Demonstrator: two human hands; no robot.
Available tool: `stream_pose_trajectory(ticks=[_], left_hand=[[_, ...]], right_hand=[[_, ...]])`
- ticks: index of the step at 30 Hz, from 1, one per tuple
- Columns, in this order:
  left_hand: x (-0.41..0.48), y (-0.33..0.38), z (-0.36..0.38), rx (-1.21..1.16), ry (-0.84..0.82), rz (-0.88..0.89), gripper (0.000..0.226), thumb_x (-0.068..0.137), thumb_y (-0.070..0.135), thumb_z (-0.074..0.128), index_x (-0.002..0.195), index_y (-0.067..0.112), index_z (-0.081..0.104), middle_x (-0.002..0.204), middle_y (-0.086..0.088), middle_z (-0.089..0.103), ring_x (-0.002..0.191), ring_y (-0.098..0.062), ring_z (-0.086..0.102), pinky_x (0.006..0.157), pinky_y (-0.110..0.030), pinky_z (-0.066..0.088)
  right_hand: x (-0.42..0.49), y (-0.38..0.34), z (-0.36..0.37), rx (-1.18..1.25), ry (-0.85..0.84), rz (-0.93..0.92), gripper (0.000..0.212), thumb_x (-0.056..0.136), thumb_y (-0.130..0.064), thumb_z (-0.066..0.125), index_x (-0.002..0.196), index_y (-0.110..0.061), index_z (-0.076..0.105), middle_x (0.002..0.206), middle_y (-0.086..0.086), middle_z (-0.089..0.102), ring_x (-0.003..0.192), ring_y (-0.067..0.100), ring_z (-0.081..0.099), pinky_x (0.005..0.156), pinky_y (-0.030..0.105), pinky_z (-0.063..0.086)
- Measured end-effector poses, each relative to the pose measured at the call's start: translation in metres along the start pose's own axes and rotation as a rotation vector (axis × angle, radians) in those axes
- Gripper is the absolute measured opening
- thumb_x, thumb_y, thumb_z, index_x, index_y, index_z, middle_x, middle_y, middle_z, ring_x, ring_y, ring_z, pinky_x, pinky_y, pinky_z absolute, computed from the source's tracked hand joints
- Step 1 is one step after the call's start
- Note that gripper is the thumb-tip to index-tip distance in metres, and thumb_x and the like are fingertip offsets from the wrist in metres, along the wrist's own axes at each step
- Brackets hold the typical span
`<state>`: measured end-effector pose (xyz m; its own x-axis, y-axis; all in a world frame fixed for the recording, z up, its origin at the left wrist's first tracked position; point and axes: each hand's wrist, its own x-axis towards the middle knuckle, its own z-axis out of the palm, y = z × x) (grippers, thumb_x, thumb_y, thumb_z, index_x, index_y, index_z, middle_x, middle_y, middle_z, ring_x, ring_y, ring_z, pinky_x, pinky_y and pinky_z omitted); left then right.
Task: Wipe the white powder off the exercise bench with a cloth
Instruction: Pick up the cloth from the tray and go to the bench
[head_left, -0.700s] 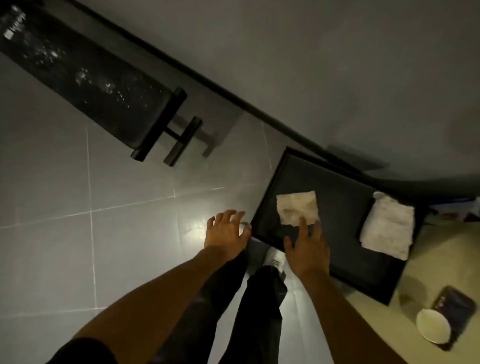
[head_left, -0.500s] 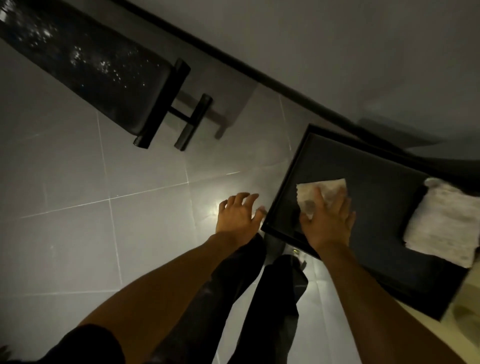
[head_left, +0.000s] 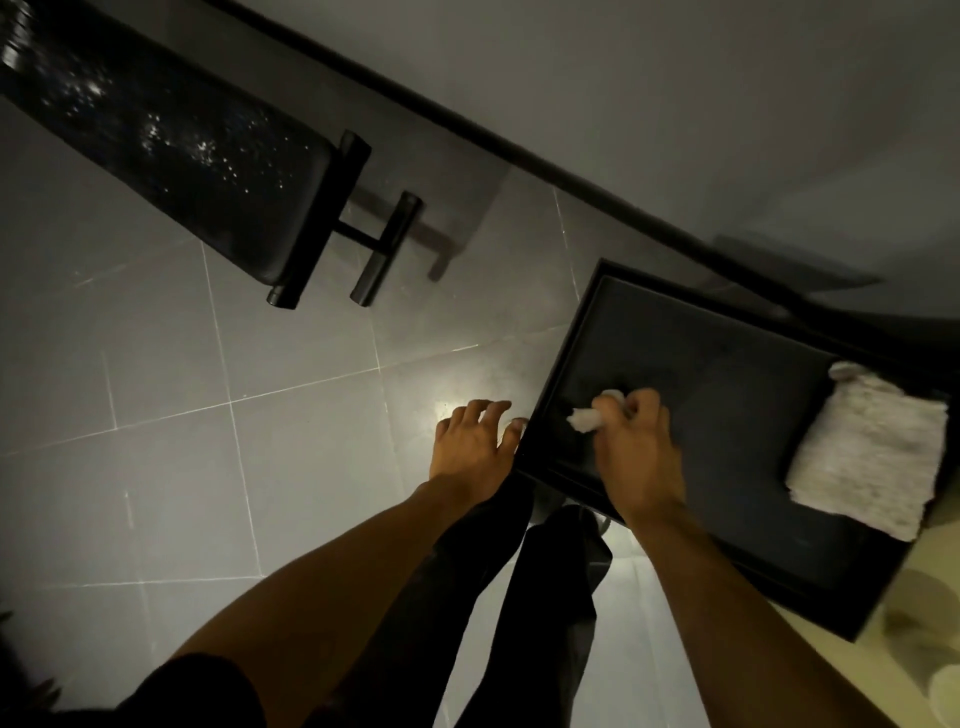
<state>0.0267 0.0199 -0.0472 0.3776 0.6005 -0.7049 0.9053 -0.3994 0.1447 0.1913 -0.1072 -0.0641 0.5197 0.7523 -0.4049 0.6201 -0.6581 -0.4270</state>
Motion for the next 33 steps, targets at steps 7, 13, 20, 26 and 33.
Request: stream_pose_trajectory(ticks=[7, 13, 20, 26, 33], left_hand=[[-0.072, -0.009, -0.076, -0.097, 0.076, -0.129, 0.053, 0.104, 0.052, 0.035, 0.151, 0.026, 0.039, 0.152, -0.005, 0.045, 0.137, -0.027, 0.045, 0.111, -0.046, 0.037], [-0.155, -0.055, -0.171, -0.236, 0.288, -0.197, 0.050, 0.103, 0.051, 0.038, 0.146, 0.027, 0.048, 0.148, -0.006, 0.050, 0.132, -0.028, 0.050, 0.106, -0.044, 0.042], [-0.232, -0.146, -0.247, -0.410, 0.566, -0.305, 0.047, 0.102, 0.055, 0.038, 0.137, 0.030, 0.057, 0.143, 0.000, 0.056, 0.130, -0.023, 0.052, 0.107, -0.041, 0.042], [-0.253, -0.261, -0.282, -0.564, 0.698, -0.373, 0.047, 0.102, 0.055, 0.038, 0.137, 0.029, 0.057, 0.139, -0.001, 0.059, 0.126, -0.022, 0.054, 0.104, -0.040, 0.043], [-0.268, -0.428, -0.311, -0.599, 0.688, -0.408, 0.050, 0.102, 0.056, 0.038, 0.139, 0.028, 0.054, 0.136, -0.004, 0.061, 0.124, -0.026, 0.056, 0.102, -0.044, 0.044]], right_hand=[[-0.023, -0.088, -0.110, 0.115, -0.022, -0.255, 0.031, 0.089, -0.022, 0.069, 0.119, -0.017, 0.061, 0.125, 0.014, 0.043, 0.097, 0.030, 0.060, 0.067, 0.038, 0.059], [-0.048, -0.203, -0.211, -0.028, -0.080, -0.531, 0.027, 0.095, -0.025, 0.062, 0.121, -0.021, 0.058, 0.141, 0.014, 0.040, 0.104, 0.033, 0.059, 0.079, 0.040, 0.056], [-0.066, -0.372, -0.233, -0.085, -0.067, -0.820, 0.031, 0.091, -0.017, 0.069, 0.120, -0.020, 0.061, 0.109, 0.009, 0.059, 0.096, 0.025, 0.058, 0.073, 0.025, 0.045], [-0.080, -0.526, -0.190, -0.164, -0.119, -1.027, 0.032, 0.097, -0.025, 0.061, 0.129, -0.022, 0.055, 0.113, 0.005, 0.053, 0.093, 0.020, 0.056, 0.075, 0.025, 0.046], [-0.095, -0.691, -0.114, -0.181, -0.254, -1.083, 0.036, 0.097, -0.029, 0.063, 0.131, -0.021, 0.053, 0.118, 0.004, 0.046, 0.078, 0.016, 0.052, 0.069, 0.019, 0.036]])
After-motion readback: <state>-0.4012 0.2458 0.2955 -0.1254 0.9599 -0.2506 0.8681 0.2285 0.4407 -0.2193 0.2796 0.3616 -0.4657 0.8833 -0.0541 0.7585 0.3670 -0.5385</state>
